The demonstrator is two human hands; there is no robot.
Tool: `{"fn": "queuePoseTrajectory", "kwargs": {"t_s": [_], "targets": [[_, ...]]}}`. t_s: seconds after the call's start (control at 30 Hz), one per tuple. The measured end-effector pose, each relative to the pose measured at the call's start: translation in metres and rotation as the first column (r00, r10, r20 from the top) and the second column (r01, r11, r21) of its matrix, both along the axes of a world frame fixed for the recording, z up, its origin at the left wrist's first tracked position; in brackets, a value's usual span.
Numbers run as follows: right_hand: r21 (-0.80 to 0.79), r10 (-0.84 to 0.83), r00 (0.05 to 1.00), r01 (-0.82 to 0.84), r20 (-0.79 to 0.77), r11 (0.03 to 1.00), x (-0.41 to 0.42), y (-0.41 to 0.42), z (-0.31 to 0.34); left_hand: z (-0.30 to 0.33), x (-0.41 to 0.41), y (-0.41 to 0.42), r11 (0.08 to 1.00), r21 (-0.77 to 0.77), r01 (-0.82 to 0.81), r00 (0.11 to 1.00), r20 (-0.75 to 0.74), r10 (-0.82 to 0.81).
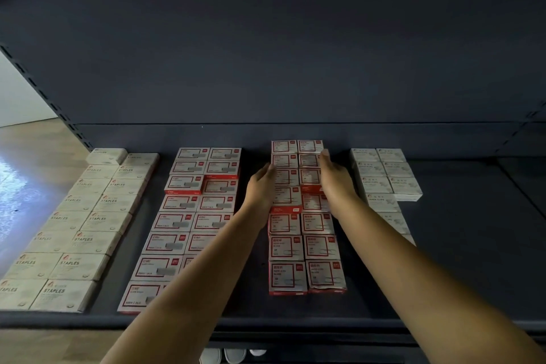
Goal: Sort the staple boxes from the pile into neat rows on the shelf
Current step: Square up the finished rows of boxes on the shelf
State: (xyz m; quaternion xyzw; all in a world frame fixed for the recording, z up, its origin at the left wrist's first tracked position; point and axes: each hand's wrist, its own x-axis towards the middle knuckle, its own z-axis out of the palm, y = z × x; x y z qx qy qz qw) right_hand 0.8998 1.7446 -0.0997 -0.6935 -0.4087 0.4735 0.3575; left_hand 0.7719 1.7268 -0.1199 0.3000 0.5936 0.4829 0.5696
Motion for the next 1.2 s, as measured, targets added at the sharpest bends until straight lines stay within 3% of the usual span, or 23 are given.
{"fn": "queuePoseTrajectory", "kwargs": {"t_s": [0.17, 0.43, 0.53, 0.63, 0.7, 0.77, 0.83, 0.93, 1.03, 1.2], "targets": [[-0.058, 0.003, 0.994, -0.01, -0.111, 0.998, 0.005, -0.003, 0.0, 0.0, 0.0, -0.003, 1.0, -0.012, 0.006, 0.997, 0.077, -0.005], [-0.041, 0.108, 0.964, -0.121, -0.242, 0.992, 0.013, -0.014, 0.008, 0.002, -0.003, -0.009, 0.999, -0.011, 0.046, 0.998, 0.04, -0.046], [-0.023, 0.203, 0.973, -0.207, -0.112, 0.978, 0.011, -0.024, 0.012, 0.008, -0.003, -0.023, 0.995, 0.035, 0.094, 0.995, -0.042, -0.093], [0.1, 0.306, 0.916, -0.34, 0.26, 0.935, 0.01, -0.053, 0.004, 0.011, 0.0, -0.054, 0.982, 0.072, 0.172, 0.962, -0.226, -0.151], [0.184, 0.359, 0.819, -0.477, 0.447, 0.859, 0.017, -0.086, -0.004, 0.007, -0.005, -0.086, 0.928, 0.13, 0.35, 0.839, -0.484, -0.249], [0.168, 0.407, 0.674, -0.617, 0.616, 0.769, 0.028, -0.12, -0.017, -0.001, -0.016, -0.115, 0.82, 0.14, 0.554, 0.58, -0.772, -0.26], [0.148, 0.4, 0.562, -0.693, 0.724, 0.706, 0.037, -0.151, -0.032, -0.016, -0.028, -0.137, 0.696, 0.165, 0.699, 0.39, -0.903, -0.178], [0.28, 0.271, 0.539, -0.729, 0.798, 0.625, 0.049, -0.174, -0.051, -0.038, -0.034, -0.159, 0.618, 0.179, 0.765, 0.333, -0.932, -0.142], [0.404, 0.22, 0.6, -0.724, 0.769, 0.559, 0.059, -0.171, -0.056, -0.043, -0.03, -0.165, 0.651, 0.239, 0.721, 0.289, -0.957, 0.031], [0.455, 0.165, 0.595, -0.739, 0.787, 0.496, 0.061, -0.165, -0.064, -0.035, -0.021, -0.162, 0.719, 0.192, 0.668, 0.177, -0.979, 0.096]]}}
